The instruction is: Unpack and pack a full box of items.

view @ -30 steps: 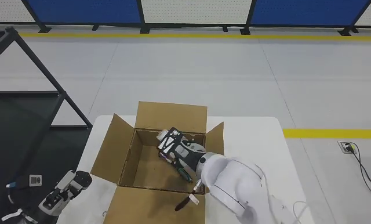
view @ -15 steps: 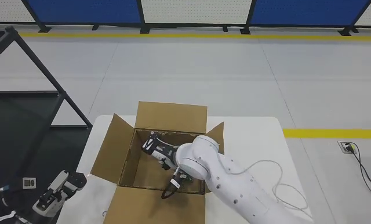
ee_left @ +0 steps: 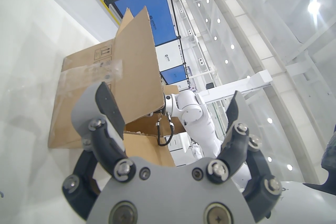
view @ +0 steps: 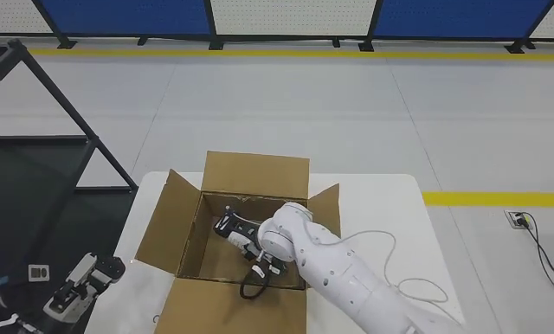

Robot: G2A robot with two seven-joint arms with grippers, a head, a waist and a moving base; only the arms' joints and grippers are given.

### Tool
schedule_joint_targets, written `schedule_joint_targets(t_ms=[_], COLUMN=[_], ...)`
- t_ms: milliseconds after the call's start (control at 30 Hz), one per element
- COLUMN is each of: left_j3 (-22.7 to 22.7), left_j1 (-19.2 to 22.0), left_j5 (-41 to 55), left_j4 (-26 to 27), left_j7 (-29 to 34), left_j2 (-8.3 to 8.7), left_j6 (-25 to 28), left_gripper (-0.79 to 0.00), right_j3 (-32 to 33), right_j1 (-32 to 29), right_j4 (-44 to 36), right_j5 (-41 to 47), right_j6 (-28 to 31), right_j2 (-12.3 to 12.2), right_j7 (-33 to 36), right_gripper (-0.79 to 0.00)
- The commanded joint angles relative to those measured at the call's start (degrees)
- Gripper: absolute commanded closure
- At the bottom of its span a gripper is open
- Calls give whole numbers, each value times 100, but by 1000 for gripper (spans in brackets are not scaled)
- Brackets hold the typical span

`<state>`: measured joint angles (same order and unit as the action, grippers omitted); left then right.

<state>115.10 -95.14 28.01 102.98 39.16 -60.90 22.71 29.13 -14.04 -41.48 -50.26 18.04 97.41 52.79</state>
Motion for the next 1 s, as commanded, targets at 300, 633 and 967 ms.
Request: schedule_joint_targets(t_ms=[300, 633, 967], left_j3=[11, 16, -12], left_j1=[27, 37, 69], left_j5=[-18, -24, -41], left_j4=[-22, -29, -27], left_j7=[34, 62, 83], left_j2=[-4, -7, -11], left_j6=[-19, -38, -49], left_gripper=[-785, -785, -785], right_j3=[-70, -36, 49], right_j1=[200, 323, 352], right_j4=[769, 1045, 1159], right_j5=[89, 78, 12], right_j6=[115, 220, 259], right_j2=[317, 469, 522], right_j7=[-272, -344, -355], right_gripper=[-188, -231, -268])
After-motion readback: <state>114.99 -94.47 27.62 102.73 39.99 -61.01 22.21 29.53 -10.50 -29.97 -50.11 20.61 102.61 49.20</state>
